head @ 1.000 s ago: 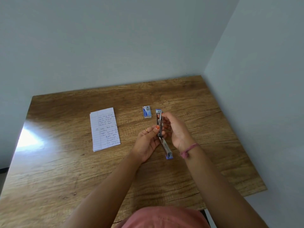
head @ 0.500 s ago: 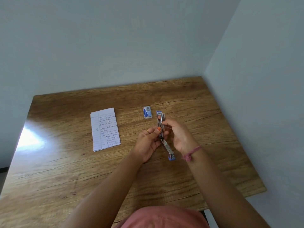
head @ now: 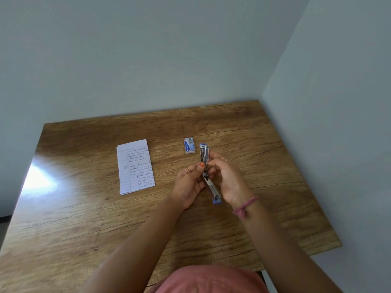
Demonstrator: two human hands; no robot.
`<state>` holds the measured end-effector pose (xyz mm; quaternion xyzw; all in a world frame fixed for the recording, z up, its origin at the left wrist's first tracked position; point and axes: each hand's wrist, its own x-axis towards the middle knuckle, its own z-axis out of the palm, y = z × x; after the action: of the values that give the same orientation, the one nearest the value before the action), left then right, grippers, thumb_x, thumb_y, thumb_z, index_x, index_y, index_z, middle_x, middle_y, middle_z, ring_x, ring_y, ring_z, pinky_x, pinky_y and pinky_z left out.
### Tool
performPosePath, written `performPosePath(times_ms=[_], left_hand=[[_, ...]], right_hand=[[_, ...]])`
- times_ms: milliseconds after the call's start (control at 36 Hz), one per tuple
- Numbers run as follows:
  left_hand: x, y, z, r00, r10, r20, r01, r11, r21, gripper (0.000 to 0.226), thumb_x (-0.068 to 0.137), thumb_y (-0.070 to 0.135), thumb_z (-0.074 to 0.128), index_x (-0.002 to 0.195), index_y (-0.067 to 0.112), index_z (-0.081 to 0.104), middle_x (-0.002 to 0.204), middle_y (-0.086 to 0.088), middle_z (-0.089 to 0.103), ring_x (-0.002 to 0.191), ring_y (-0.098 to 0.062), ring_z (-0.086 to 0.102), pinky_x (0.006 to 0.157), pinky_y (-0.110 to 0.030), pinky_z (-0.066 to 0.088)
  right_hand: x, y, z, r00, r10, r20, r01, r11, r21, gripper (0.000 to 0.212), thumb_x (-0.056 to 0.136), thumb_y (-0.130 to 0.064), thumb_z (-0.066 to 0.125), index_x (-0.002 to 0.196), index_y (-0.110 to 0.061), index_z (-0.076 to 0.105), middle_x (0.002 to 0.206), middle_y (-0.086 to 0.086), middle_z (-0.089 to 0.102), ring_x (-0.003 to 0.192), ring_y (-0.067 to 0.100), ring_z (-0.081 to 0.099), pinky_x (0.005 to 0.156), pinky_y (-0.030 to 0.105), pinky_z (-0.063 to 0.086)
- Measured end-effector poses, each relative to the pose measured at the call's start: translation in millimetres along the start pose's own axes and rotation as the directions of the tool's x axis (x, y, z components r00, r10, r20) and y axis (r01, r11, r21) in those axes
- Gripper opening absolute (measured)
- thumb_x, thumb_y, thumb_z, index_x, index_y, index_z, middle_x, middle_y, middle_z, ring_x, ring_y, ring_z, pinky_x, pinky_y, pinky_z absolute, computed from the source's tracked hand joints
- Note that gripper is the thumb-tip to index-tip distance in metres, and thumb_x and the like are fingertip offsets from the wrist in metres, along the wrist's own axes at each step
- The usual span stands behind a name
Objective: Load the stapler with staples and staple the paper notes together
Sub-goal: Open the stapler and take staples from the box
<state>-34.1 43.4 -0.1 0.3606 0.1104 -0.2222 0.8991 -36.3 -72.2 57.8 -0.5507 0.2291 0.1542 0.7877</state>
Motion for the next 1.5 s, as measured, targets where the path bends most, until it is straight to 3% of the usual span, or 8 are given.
performPosePath(times_ms=[472, 611, 750, 1000, 1167, 1250, 1333, 1500], left_hand=[[-0.8, 3.3, 2.8, 0.999, -0.003, -0.033, 0.002, 1.0, -0.008, 0.02, 0.096, 0.009, 0.05, 0.102, -0.003, 0.066, 0.091, -0.014, 0.071, 0.084, -0.022, 0.07, 0.074, -0.032, 0.06], [-1.1, 2.8, 4.8, 0.998, -0.001, -0.064, 0.001, 1.0, -0.001, 0.021, 0.098, 0.006, 0.048, 0.1, -0.003, 0.067, 0.088, -0.013, 0.072, 0.079, -0.018, 0.071, 0.07, -0.028, 0.059], [1.8, 7.1, 9.2, 0.992, 0.015, -0.122, -0.02, 0.999, -0.04, 0.025, 0.099, 0.005, 0.046, 0.092, -0.003, 0.068, 0.082, -0.013, 0.072, 0.074, -0.017, 0.071, 0.066, -0.026, 0.059], [0.6, 8.9, 10.4, 0.995, -0.022, -0.094, 0.018, 0.999, -0.039, 0.032, 0.098, 0.003, 0.048, 0.08, 0.003, 0.075, 0.081, -0.011, 0.073, 0.072, -0.016, 0.072, 0.063, -0.026, 0.058], [-1.9, 9.5, 7.3, 0.995, -0.07, -0.07, 0.065, 0.996, -0.066, 0.022, 0.099, 0.005, 0.045, 0.097, -0.006, 0.065, 0.079, -0.012, 0.072, 0.073, -0.016, 0.071, 0.074, -0.031, 0.061], [-4.3, 8.9, 9.6, 0.993, -0.077, -0.094, 0.071, 0.995, -0.064, 0.022, 0.099, 0.005, 0.045, 0.106, -0.011, 0.059, 0.078, -0.011, 0.067, 0.068, -0.012, 0.069, 0.076, -0.031, 0.06], [-7.2, 10.5, 13.3, 0.994, -0.076, -0.082, 0.07, 0.995, -0.066, 0.025, 0.1, 0.007, 0.044, 0.113, -0.011, 0.055, 0.079, -0.009, 0.06, 0.062, -0.009, 0.064, 0.071, -0.026, 0.059], [-8.3, 11.1, 14.3, 0.994, -0.068, -0.082, 0.062, 0.995, -0.073, 0.022, 0.1, 0.007, 0.042, 0.108, -0.008, 0.056, 0.086, -0.01, 0.057, 0.061, -0.007, 0.062, 0.07, -0.025, 0.058]], right_hand=[[-6.9, 17.7, -7.4, 0.937, -0.348, 0.02, 0.335, 0.883, -0.33, 0.009, 0.088, -0.026, 0.065, 0.095, -0.029, 0.071, 0.091, -0.009, 0.072, 0.081, 0.0, 0.067, 0.066, 0.015, 0.052], [-4.1, 15.9, -15.2, 0.936, -0.346, 0.07, 0.349, 0.878, -0.329, 0.01, 0.09, -0.03, 0.064, 0.089, -0.032, 0.074, 0.083, -0.012, 0.072, 0.074, -0.003, 0.064, 0.065, 0.013, 0.05], [-0.1, 22.8, -15.7, 0.918, -0.364, 0.159, 0.398, 0.84, -0.37, 0.007, 0.086, -0.029, 0.069, 0.089, -0.031, 0.075, 0.115, -0.009, 0.063, 0.106, 0.004, 0.062, 0.084, 0.02, 0.052], [-4.3, 26.5, -28.2, 0.889, -0.414, 0.198, 0.458, 0.782, -0.422, 0.014, 0.086, -0.029, 0.068, 0.096, -0.036, 0.075, 0.117, -0.016, 0.061, 0.111, 0.002, 0.059, 0.085, 0.018, 0.051], [0.0, 7.3, -38.3, 0.878, -0.446, 0.172, 0.464, 0.709, -0.531, 0.029, 0.095, -0.021, 0.054, 0.108, -0.045, 0.065, 0.1, -0.013, 0.071, 0.092, 0.009, 0.067, 0.082, 0.037, 0.055], [6.2, -6.9, -42.6, 0.857, -0.484, 0.179, 0.48, 0.619, -0.622, 0.038, 0.097, -0.011, 0.048, 0.121, -0.039, 0.057, 0.11, -0.024, 0.062, 0.101, 0.034, 0.061, 0.079, 0.05, 0.056], [13.2, -16.6, -43.5, 0.811, -0.523, 0.262, 0.538, 0.489, -0.686, 0.049, 0.096, -0.001, 0.044, 0.128, -0.037, 0.05, 0.125, -0.012, 0.055, 0.109, 0.013, 0.06, 0.063, 0.018, 0.048], [22.0, -20.8, -40.0, 0.775, -0.526, 0.35, 0.554, 0.299, -0.777, 0.066, 0.088, 0.011, 0.041, 0.14, -0.031, 0.042, 0.125, -0.006, 0.048, 0.113, 0.004, 0.047, 0.086, 0.012, 0.04]])
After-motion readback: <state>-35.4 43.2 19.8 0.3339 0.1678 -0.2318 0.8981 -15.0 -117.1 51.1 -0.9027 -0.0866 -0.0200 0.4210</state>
